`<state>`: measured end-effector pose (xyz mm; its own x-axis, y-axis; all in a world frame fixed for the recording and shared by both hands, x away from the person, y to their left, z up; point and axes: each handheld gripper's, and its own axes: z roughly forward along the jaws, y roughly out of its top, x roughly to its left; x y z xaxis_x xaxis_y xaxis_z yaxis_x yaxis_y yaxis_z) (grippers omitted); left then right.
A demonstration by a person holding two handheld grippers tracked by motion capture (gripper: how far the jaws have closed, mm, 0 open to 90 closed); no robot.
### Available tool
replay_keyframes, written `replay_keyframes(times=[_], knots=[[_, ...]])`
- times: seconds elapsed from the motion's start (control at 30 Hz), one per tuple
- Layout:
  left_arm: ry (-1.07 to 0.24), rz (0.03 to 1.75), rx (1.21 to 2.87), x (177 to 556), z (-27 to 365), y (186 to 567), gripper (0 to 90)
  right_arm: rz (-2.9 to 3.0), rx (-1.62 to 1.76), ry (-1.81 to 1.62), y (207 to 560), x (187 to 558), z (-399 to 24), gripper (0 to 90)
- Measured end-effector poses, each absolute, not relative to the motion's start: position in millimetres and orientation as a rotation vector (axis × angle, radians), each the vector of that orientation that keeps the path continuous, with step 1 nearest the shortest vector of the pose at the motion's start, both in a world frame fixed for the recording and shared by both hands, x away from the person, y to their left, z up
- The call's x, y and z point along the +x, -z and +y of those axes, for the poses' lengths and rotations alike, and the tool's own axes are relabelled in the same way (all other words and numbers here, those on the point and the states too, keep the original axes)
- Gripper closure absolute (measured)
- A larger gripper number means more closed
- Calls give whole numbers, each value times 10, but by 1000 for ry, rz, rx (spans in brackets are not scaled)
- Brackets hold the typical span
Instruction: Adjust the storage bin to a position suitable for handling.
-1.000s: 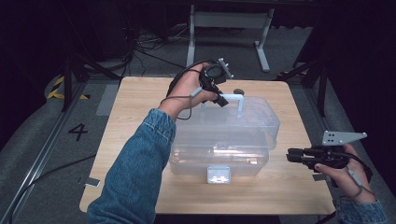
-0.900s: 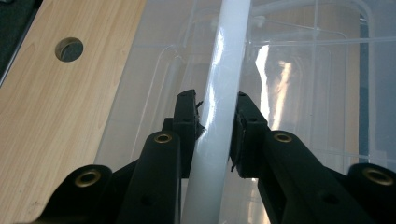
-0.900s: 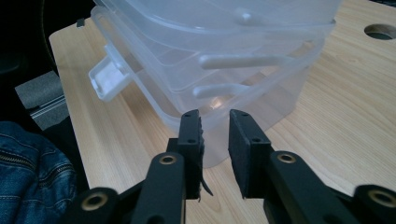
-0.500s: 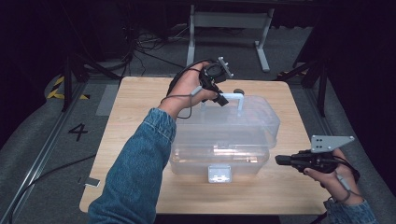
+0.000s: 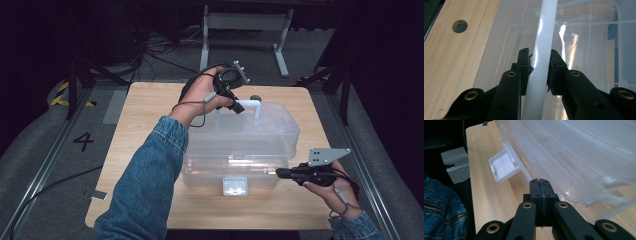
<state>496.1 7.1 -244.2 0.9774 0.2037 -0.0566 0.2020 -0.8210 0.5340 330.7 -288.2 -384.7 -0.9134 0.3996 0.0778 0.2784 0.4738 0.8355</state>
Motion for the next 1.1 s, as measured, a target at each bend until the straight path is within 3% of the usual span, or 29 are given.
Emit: replay_keyframes(times=[1.1], knots=[[13,286,2563,4977,66,2440,758,2546,625,-1430,3924,3354,-2883,900]])
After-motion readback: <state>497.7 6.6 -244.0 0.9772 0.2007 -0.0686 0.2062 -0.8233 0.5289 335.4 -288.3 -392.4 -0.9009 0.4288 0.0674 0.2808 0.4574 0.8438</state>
